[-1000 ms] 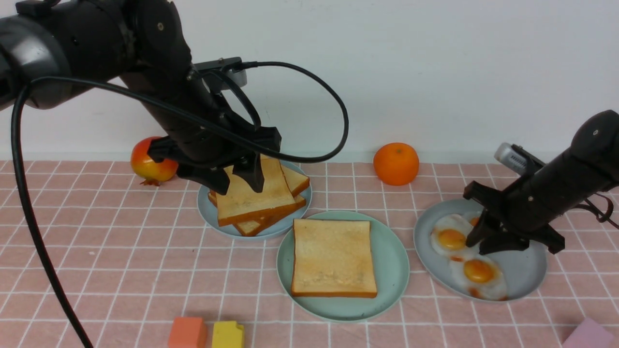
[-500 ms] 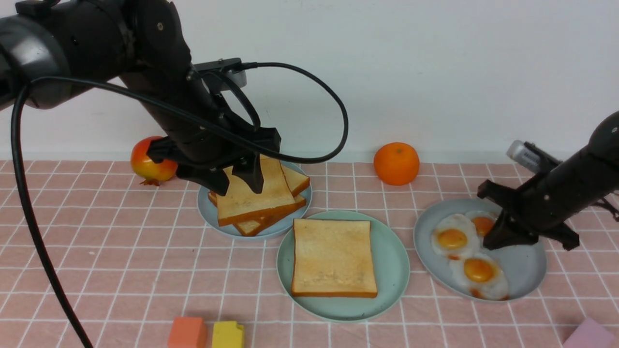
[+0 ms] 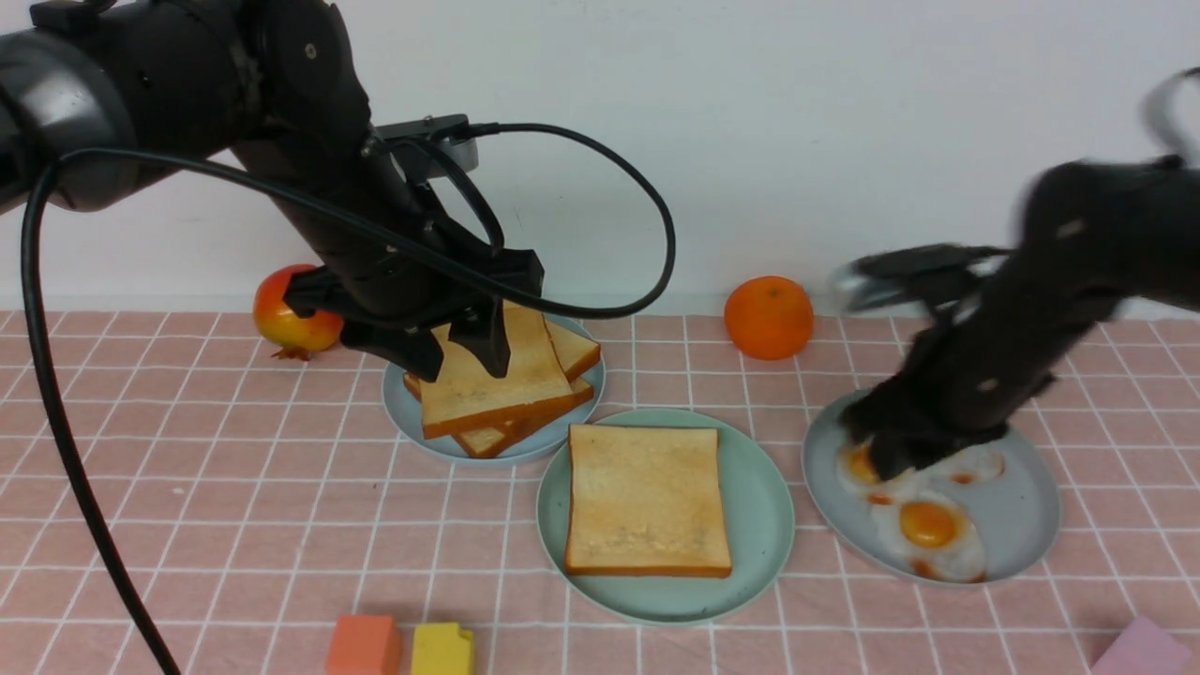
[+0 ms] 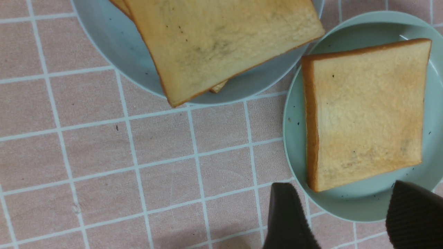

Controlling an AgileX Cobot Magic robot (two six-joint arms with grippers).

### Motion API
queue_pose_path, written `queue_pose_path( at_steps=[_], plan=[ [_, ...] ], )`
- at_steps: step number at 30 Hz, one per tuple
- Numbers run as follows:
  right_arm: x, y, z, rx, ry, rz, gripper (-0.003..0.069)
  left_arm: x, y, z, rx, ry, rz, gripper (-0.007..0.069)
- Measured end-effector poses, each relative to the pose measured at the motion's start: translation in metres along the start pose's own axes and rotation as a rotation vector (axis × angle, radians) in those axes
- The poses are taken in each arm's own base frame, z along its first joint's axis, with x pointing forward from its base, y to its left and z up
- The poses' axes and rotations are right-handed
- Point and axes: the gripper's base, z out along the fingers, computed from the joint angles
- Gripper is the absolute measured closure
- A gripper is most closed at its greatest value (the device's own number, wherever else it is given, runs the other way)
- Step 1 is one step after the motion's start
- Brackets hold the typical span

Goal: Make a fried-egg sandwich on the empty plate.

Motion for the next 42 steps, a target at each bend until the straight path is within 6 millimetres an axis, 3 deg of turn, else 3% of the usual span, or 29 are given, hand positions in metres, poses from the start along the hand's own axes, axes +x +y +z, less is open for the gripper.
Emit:
queue_pose_path(
  at_steps=[2, 5, 11, 12, 13, 14, 17, 23, 31, 42],
  plan=[
    [-0.003, 0.023, 0.007, 0.101, 0.026, -0.106, 0.0270, 0.000, 0.000, 0.000, 0.000, 0.000, 0.000, 0.0195],
    [-0.004, 0.029, 0.013, 0.171, 0.024, -0.073, 0.0249, 0.000, 0.000, 0.000, 0.003, 0.002, -0.002, 0.0195],
    [0.000, -0.009, 0.008, 0.224, 0.003, 0.259, 0.0245, 0.003, -0.004, 0.000, 0.040, 0.032, 0.004, 0.0195],
    [0.004, -0.025, 0.006, 0.183, 0.006, 0.365, 0.0245, 0.004, -0.007, 0.000, 0.080, 0.042, 0.015, 0.0195],
    [0.004, -0.026, 0.005, 0.167, 0.004, 0.384, 0.0245, 0.004, -0.008, 0.000, 0.086, 0.043, 0.017, 0.0195],
    [0.009, -0.043, 0.005, 0.110, 0.000, 0.474, 0.0245, 0.005, -0.012, -0.001, 0.135, 0.055, 0.031, 0.0195],
    [0.020, -0.067, 0.007, -0.028, -0.033, 0.652, 0.0245, 0.007, -0.018, -0.002, 0.207, 0.072, 0.059, 0.0195],
    [0.046, -0.097, 0.019, -0.251, -0.171, 0.880, 0.0245, 0.008, -0.025, 0.001, 0.288, 0.087, 0.080, 0.0195],
    [0.045, -0.098, 0.042, -0.367, -0.268, 0.907, 0.0245, 0.008, -0.023, 0.018, 0.291, 0.127, 0.066, 0.0197],
    [0.045, -0.099, 0.039, -0.358, -0.280, 0.888, 0.0245, 0.008, -0.023, 0.018, 0.293, 0.128, 0.065, 0.0199]
  ],
)
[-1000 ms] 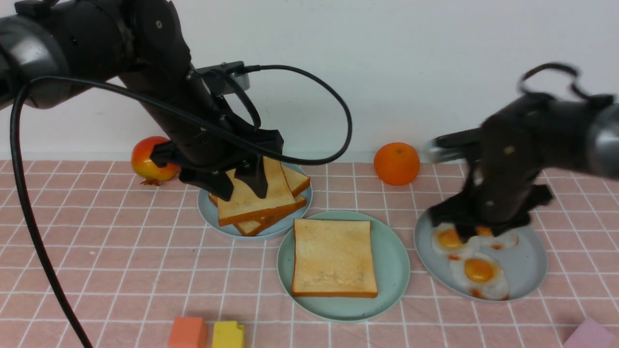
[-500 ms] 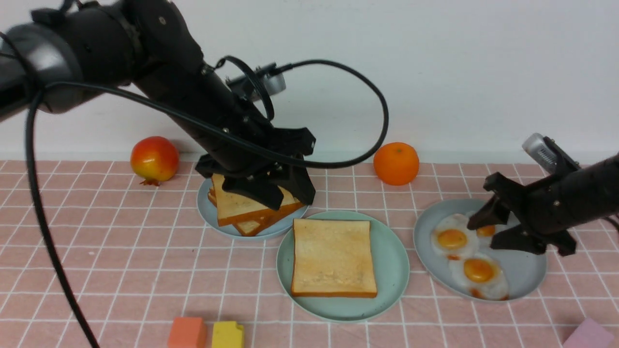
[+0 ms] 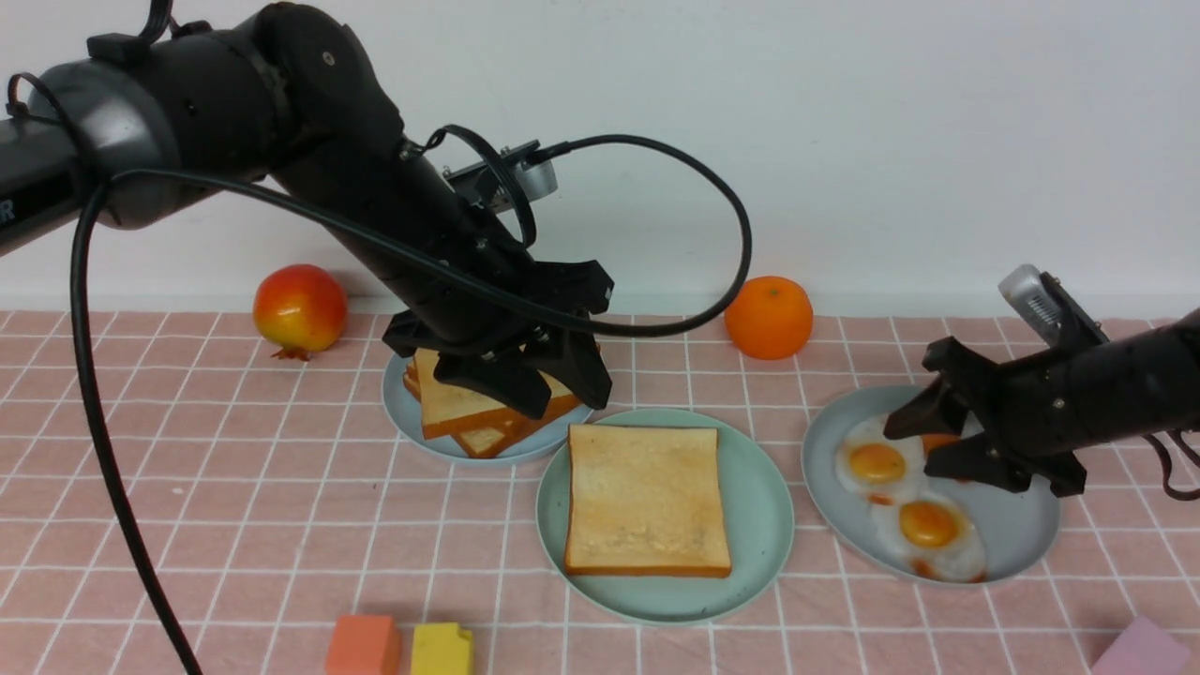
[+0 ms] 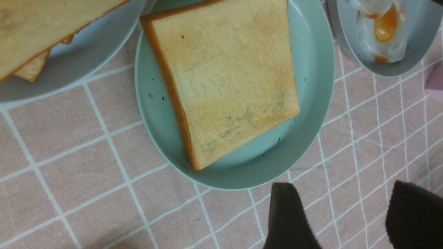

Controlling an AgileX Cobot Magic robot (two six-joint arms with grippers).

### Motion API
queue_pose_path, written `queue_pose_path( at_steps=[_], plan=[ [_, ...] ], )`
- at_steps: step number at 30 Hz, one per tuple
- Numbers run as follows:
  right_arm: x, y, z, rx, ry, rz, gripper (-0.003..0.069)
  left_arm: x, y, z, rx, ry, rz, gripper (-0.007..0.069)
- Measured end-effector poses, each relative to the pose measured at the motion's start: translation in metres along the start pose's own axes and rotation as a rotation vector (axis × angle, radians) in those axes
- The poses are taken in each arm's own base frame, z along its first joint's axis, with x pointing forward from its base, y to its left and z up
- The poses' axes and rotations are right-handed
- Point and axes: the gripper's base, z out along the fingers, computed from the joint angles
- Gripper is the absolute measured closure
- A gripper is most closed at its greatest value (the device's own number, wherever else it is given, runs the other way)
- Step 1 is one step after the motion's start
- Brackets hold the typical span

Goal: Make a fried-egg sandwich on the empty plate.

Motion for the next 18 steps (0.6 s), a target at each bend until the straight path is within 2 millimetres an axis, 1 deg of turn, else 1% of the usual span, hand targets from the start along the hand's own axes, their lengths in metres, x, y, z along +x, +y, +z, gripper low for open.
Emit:
queue_pose_path(
  at_steps=[3, 6, 10, 13, 18],
  plan=[
    [-0.003, -0.001, -0.008, 0.004, -0.011, -0.017, 0.0245, 0.000, 0.000, 0.000, 0.001, 0.004, -0.001, 0.0198],
    [-0.006, -0.007, -0.014, 0.012, -0.015, -0.016, 0.0245, 0.001, 0.000, 0.000, 0.002, 0.007, -0.001, 0.0198],
    [-0.009, -0.012, -0.017, 0.017, -0.020, -0.008, 0.0245, 0.001, 0.000, 0.000, 0.003, 0.007, -0.002, 0.0198],
    [-0.008, -0.013, -0.015, 0.016, -0.011, -0.004, 0.0245, 0.001, 0.000, 0.000, 0.003, 0.007, -0.002, 0.0198],
    [-0.005, -0.020, -0.004, 0.010, 0.026, 0.031, 0.0245, 0.001, 0.000, 0.000, 0.003, 0.007, -0.002, 0.0198]
  ],
)
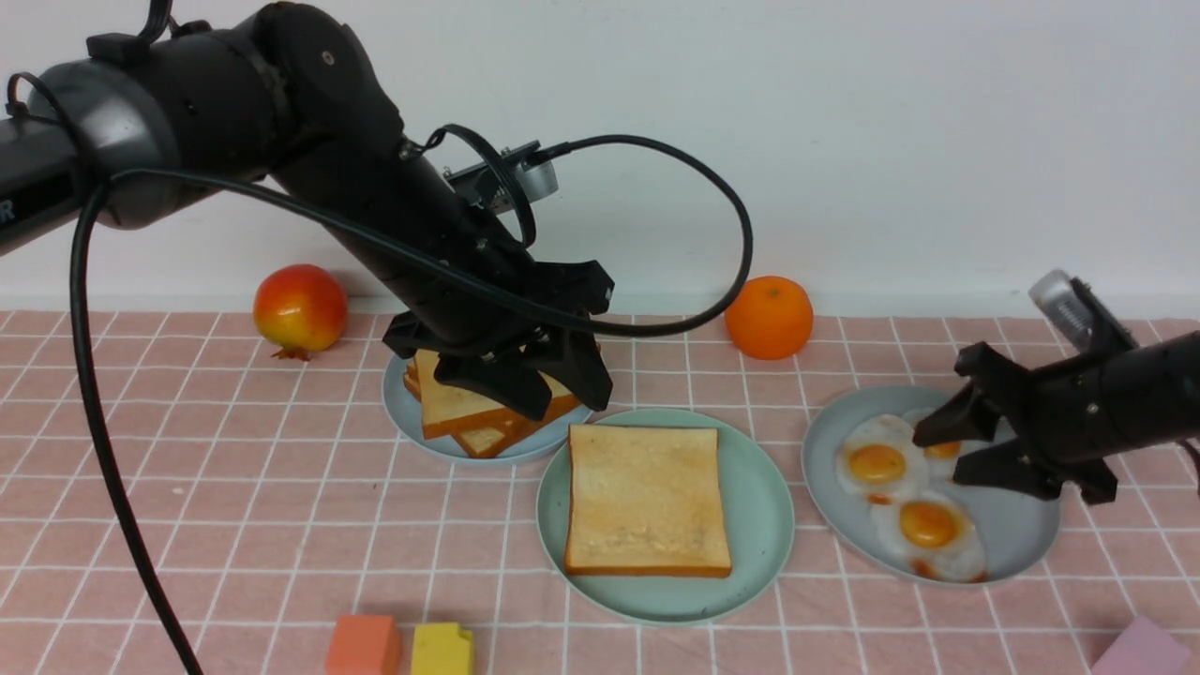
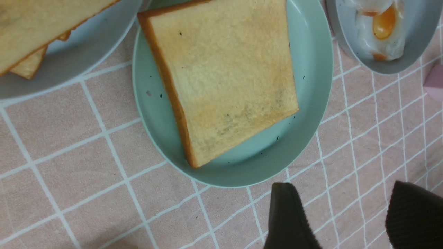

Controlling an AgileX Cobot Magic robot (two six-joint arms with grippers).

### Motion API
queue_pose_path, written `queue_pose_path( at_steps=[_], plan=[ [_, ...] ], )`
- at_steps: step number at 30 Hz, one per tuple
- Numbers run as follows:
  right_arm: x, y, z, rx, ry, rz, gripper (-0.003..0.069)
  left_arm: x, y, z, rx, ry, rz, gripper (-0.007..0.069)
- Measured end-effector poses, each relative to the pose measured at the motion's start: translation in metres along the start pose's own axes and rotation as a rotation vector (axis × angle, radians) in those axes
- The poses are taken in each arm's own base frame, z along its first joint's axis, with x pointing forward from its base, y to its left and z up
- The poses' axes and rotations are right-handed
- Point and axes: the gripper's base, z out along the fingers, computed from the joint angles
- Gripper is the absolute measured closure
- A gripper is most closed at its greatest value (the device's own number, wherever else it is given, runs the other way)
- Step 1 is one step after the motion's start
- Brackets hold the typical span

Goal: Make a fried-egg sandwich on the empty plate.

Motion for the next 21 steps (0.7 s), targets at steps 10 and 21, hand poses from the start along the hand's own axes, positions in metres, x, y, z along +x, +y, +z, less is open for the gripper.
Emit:
queue_pose_path(
  at_steps=[10, 21],
  plan=[
    [0.003, 0.004, 0.007, -0.007, 0.009, 0.006, 0.0245, 0.000, 0.000, 0.000, 0.000, -0.001, 0.000, 0.0198],
    [0.006, 0.006, 0.020, -0.036, 0.019, 0.054, 0.0267, 0.000, 0.000, 0.000, 0.000, -0.001, 0.000, 0.0198]
  ],
)
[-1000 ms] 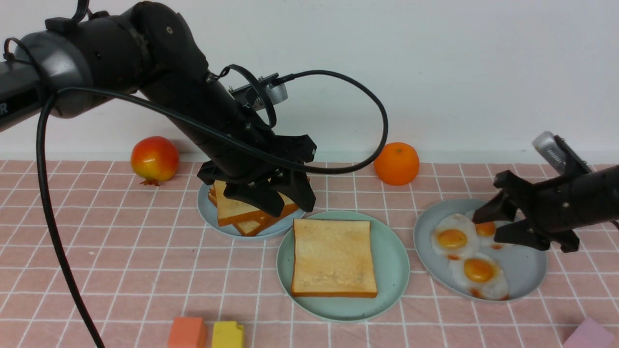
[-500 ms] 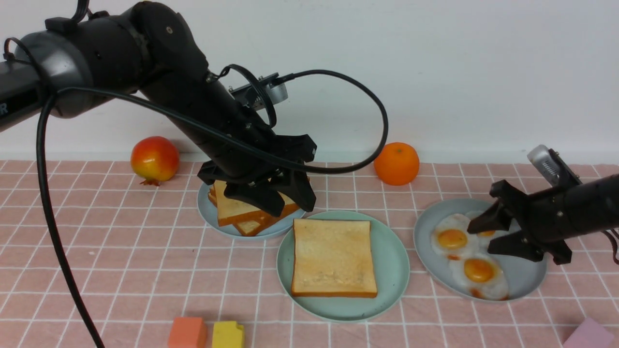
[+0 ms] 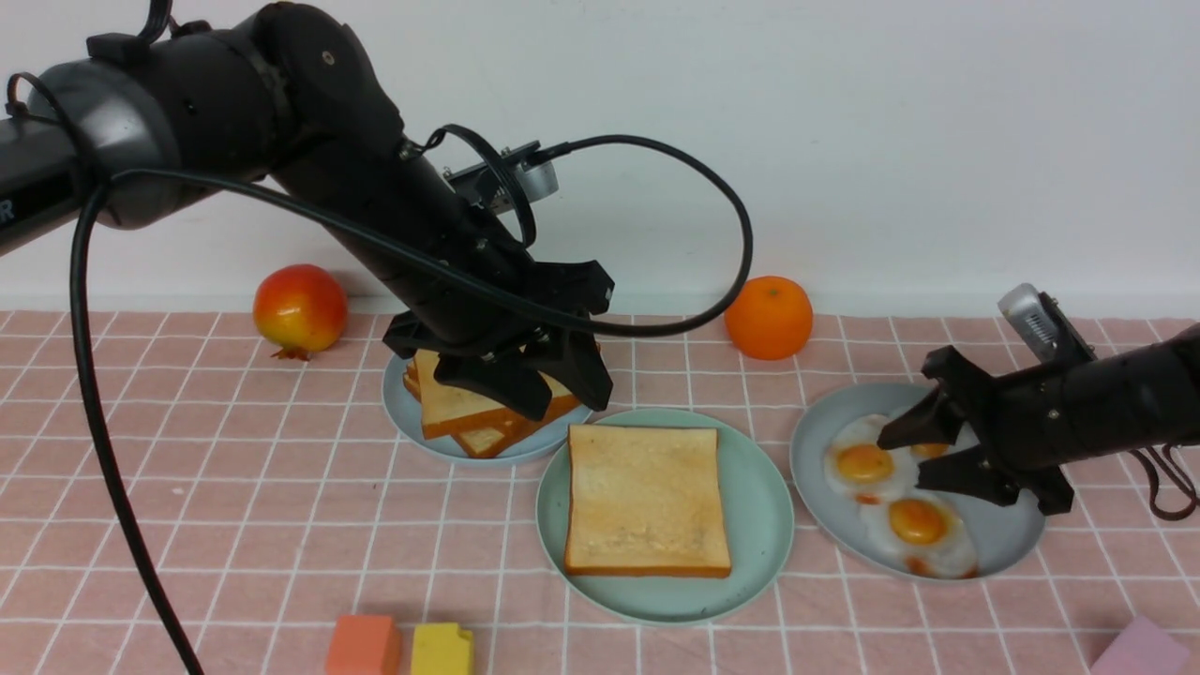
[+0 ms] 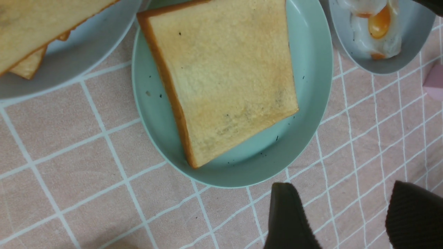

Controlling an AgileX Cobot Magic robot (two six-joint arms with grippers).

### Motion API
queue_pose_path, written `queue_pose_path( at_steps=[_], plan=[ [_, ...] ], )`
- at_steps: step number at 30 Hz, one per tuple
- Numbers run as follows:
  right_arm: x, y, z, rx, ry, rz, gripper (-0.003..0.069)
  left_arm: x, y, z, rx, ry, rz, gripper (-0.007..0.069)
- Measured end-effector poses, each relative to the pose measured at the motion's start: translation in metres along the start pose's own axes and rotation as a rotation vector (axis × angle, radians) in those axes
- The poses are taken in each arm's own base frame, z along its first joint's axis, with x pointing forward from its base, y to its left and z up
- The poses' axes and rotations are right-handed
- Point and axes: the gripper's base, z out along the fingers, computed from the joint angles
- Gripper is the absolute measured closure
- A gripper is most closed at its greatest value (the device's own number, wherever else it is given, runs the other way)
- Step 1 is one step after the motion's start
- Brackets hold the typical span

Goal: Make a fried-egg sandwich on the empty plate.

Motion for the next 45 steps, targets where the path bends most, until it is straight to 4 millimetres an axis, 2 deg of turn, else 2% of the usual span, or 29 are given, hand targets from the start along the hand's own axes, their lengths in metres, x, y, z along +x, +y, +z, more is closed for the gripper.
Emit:
queue_pose_path(
  at_steps=[3, 7, 10, 18, 24, 27, 28, 30, 33, 35, 39, 42, 45],
  plan=[
    [0.000, 0.000, 0.001, -0.001, 0.000, -0.018, 0.0330, 0.000, 0.000, 0.000, -0.001, 0.000, 0.001, 0.0198],
    [0.000, -0.003, 0.003, 0.007, -0.001, -0.029, 0.0515, 0.000, 0.001, 0.000, -0.013, 0.001, 0.007, 0.0198],
    [0.000, -0.003, 0.003, 0.005, 0.002, -0.028, 0.0583, 0.000, 0.002, 0.000, -0.023, 0.001, 0.012, 0.0198],
    [0.000, -0.002, 0.002, 0.001, -0.002, -0.048, 0.0583, 0.000, 0.003, 0.000, -0.029, 0.001, 0.015, 0.0198],
    [-0.003, 0.015, -0.017, -0.026, -0.050, -0.127, 0.0598, 0.000, 0.003, 0.000, -0.037, 0.001, 0.015, 0.0198],
    [-0.001, 0.038, -0.040, -0.086, -0.091, -0.208, 0.0604, 0.000, 0.007, 0.000, -0.079, -0.005, 0.000, 0.0198],
    [0.000, 0.041, -0.041, -0.094, -0.088, -0.214, 0.0604, -0.001, 0.008, -0.001, -0.086, -0.005, 0.003, 0.0198],
    [0.010, 0.061, -0.044, -0.166, -0.067, -0.259, 0.0604, -0.003, 0.015, -0.003, -0.121, -0.026, -0.025, 0.0198],
    [0.026, 0.081, -0.034, -0.238, -0.010, -0.290, 0.0604, -0.008, 0.028, -0.010, -0.146, -0.057, -0.075, 0.0198],
    [0.043, 0.099, -0.021, -0.287, 0.030, -0.319, 0.0604, -0.013, 0.045, -0.019, -0.162, -0.089, -0.133, 0.0198],
    [0.064, 0.117, 0.004, -0.365, 0.067, -0.313, 0.0604, -0.021, 0.074, -0.037, -0.186, -0.151, -0.210, 0.0198],
    [0.071, 0.118, 0.022, -0.369, 0.076, -0.279, 0.0604, -0.025, 0.087, -0.045, -0.196, -0.194, -0.237, 0.0198],
    [0.075, 0.107, 0.044, -0.328, 0.085, -0.225, 0.0604, -0.027, 0.096, -0.050, -0.205, -0.225, -0.260, 0.0198]
  ],
)
